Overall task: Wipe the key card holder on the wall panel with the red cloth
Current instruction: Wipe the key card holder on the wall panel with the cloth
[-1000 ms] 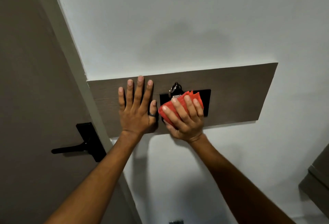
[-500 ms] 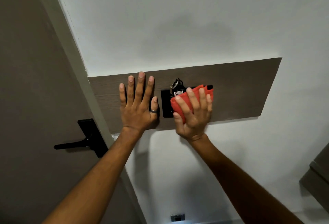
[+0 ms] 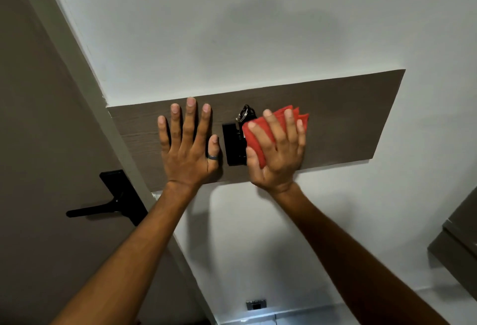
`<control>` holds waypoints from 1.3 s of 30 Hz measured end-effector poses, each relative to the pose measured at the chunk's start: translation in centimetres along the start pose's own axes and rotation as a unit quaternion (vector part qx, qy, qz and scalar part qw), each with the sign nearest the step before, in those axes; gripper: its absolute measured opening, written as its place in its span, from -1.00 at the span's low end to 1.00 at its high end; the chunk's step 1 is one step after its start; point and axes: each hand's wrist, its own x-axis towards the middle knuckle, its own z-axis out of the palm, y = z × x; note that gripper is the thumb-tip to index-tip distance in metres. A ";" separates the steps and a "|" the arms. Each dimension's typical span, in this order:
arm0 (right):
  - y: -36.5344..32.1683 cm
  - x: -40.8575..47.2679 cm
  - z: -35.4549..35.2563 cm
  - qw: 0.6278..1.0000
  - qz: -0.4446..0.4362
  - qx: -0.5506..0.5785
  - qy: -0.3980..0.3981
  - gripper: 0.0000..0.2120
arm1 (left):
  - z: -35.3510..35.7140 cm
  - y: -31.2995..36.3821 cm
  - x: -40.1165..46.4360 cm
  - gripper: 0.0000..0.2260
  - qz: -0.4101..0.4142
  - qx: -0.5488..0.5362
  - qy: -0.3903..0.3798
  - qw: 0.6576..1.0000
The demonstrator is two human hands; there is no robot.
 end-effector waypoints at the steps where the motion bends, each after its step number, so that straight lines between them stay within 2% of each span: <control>1: 1.6 0.1 -0.5 0.998 -0.058 -0.005 -0.009 -0.58 | 0.0 0.0 0.0 -0.46 0.001 0.001 0.000 1.000; 2: 2.8 0.3 -0.9 0.997 -0.076 -0.006 -0.014 -0.58 | 0.0 0.0 -0.1 -0.46 0.001 0.003 0.001 1.000; 3: 3.4 0.6 -0.9 0.999 -0.052 -0.003 -0.011 -0.58 | 0.0 0.0 -0.1 -0.46 0.000 0.004 0.002 1.000; 6: 1.6 0.9 0.1 0.995 0.097 -0.006 0.028 -0.59 | 0.1 0.0 0.0 -0.46 0.001 0.004 0.001 1.000; 7: 1.1 0.4 0.3 0.995 0.098 -0.004 0.029 -0.59 | 0.1 0.0 -0.1 -0.46 0.003 0.005 0.000 1.000; 10: 3.5 -0.4 -0.7 0.999 -0.028 0.014 -0.005 -0.61 | 0.2 -0.1 0.0 -0.46 -0.002 0.002 -0.004 1.000; 12: 5.0 -0.6 -1.8 0.997 -0.070 0.012 -0.020 -0.63 | 0.0 0.0 0.0 -0.46 -0.002 0.004 -0.006 1.000; 19: 0.6 3.4 -0.6 0.998 0.057 0.007 0.029 -0.66 | 0.0 0.1 0.2 -0.46 0.001 0.006 -0.012 1.000; 21: 0.9 3.5 -0.5 0.998 0.053 0.009 0.021 -0.64 | 0.1 0.0 0.1 -0.46 -0.002 0.000 -0.016 1.000; 26: 3.9 -1.5 -2.5 0.999 -0.033 0.000 -0.039 -0.56 | 0.0 0.1 0.1 -0.46 -0.006 0.004 -0.017 1.000; 29: 2.8 -1.5 -2.4 0.999 0.016 0.028 -0.036 -0.58 | -0.1 0.1 0.2 -0.45 -0.003 0.006 -0.021 1.000; 32: 1.0 -0.2 -1.3 0.999 0.052 0.009 -0.011 -0.62 | -0.1 0.2 0.1 -0.45 0.004 0.011 -0.022 1.000; 35: 0.9 0.3 -1.0 0.999 0.037 -0.021 -0.015 -0.60 | -0.2 0.1 0.2 -0.45 0.000 0.019 -0.021 1.000; 39: 2.2 -0.4 -2.1 0.998 -0.004 -0.032 -0.060 -0.59 | -1.1 0.8 0.7 -0.46 -0.007 0.012 -0.044 0.999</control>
